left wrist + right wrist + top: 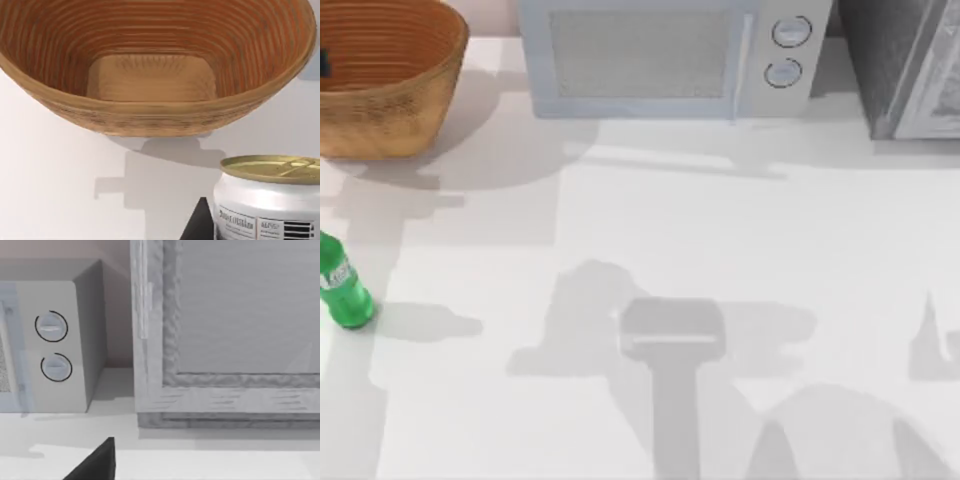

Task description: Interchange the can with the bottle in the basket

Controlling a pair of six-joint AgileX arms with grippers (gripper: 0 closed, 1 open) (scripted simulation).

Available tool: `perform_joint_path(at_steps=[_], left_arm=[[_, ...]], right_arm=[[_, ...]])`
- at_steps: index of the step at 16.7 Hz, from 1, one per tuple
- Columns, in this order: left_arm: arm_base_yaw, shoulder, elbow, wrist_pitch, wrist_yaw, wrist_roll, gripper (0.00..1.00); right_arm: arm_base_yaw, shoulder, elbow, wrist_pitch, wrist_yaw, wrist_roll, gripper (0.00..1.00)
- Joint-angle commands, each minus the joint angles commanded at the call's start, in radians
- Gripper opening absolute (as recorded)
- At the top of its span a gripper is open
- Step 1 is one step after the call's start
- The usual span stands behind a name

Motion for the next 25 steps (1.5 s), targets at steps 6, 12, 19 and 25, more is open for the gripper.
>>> perform_joint_path(at_steps=[6, 12, 19, 25], left_arm=[[-0.014, -0.551, -0.573, 0.182, -0.027, -0.013, 0.00], [-0.031, -1.049, -0.981, 0.422, -0.063, -0.029, 0.00], [-0.041, -1.253, -1.125, 0.558, -0.087, -0.032, 0.00], [-0.038, -1.242, -1.124, 0.557, -0.086, -0.031, 0.00]], right_arm=[[0.000, 0.000, 0.000, 0.000, 0.000, 0.000, 1.00], [0.000, 0.000, 0.000, 0.000, 0.000, 0.000, 1.00], [0.000, 0.000, 0.000, 0.000, 0.000, 0.000, 1.00], [0.000, 0.000, 0.000, 0.000, 0.000, 0.000, 1.00]])
